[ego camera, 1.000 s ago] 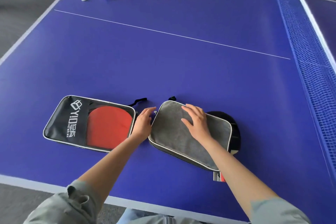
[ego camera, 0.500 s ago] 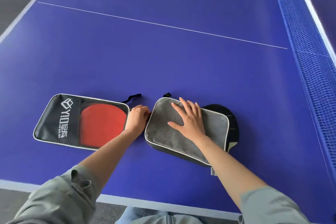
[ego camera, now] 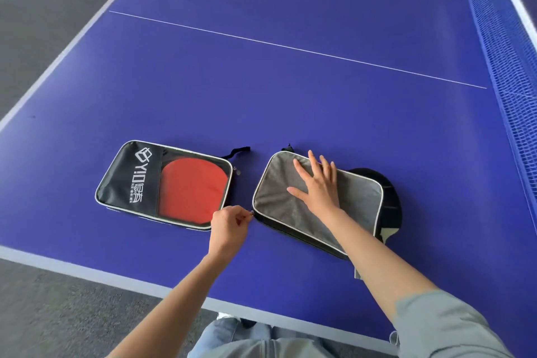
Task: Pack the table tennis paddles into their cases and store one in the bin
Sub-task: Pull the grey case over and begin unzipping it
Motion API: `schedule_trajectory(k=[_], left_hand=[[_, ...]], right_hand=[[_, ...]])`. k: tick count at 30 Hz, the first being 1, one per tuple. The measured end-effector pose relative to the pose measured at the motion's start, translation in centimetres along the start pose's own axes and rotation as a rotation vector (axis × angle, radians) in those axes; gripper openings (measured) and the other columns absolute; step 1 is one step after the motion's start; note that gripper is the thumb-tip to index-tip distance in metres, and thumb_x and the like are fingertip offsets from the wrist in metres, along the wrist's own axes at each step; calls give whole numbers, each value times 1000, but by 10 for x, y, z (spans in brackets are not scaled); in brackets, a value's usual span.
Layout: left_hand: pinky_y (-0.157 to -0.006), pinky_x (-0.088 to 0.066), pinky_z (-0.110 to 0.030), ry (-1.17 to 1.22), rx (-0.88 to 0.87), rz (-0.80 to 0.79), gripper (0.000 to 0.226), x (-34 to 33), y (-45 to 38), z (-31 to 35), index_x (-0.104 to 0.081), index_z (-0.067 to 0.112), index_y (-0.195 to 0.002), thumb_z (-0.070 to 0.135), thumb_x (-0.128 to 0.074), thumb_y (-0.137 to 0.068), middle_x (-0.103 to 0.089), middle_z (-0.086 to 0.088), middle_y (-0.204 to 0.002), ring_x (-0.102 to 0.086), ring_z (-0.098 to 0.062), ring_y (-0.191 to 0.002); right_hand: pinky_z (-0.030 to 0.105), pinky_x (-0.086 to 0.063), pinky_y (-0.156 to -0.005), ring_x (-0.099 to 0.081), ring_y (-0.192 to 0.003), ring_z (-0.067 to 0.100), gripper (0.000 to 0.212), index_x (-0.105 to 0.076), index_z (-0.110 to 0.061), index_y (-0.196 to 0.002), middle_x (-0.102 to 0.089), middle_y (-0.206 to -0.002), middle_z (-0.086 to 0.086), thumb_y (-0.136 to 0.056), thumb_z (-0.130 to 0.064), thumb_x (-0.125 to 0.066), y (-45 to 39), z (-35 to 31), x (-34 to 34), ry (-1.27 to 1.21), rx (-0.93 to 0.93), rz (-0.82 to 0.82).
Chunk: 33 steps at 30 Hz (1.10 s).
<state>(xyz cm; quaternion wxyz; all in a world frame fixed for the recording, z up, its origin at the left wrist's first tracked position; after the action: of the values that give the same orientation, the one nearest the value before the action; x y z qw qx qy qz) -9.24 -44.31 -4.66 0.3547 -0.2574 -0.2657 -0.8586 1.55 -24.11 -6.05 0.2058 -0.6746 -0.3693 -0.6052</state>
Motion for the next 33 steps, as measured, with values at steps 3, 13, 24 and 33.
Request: schedule_trajectory(k=[3,13,24,33], left_hand=[[-69,-58,-30,315,267,-15,8,0,4,-6,-74,10,-77,8,-67,-81,-69,-6,-67,-64,-17,-61],[-64,-44,-27,376,458,-106,15,5,22,-18,-69,9,-55,16,-66,-68,-57,-3,-56,-50,-16,-59],[-87,-55,-29,631,412,-295,11,23,19,-27,-77,3,-76,11,-69,-77,-74,-17,-83,-71,-20,-80],[-58,-37,-28,134,87,-86,21,17,11,-8,-56,14,-61,11,-56,-82,-53,-5,-62,-41,-20,-62]], right_hand=[[46,-31,-111,-36,-131,34,47,-55,-18,-130,-40,-146,13,-85,-26,-66,25,-38,10,-187,31,128],[38,-51,-75,-54,-98,22,28,-61,-13,-111,-54,-103,8,-83,-11,-65,89,-118,-19,-297,199,-68],[39,-47,-71,-60,-83,30,8,-67,2,-86,-65,-86,16,-85,-3,-60,95,-127,-25,-493,28,59],[40,-49,-71,-62,-79,29,9,-65,1,-83,-67,-85,15,-83,3,-56,100,-132,-25,-591,-192,152]])
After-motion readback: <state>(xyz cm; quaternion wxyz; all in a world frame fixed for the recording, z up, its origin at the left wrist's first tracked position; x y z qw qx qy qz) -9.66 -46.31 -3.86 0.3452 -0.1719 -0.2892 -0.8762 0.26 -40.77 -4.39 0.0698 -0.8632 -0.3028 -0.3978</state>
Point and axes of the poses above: each hand's wrist, its own y-axis away from the middle knuckle, its own x-axis out of the back of the hand, z = x × y, the point moved 2 cm from there along -y, towards the middle knuckle
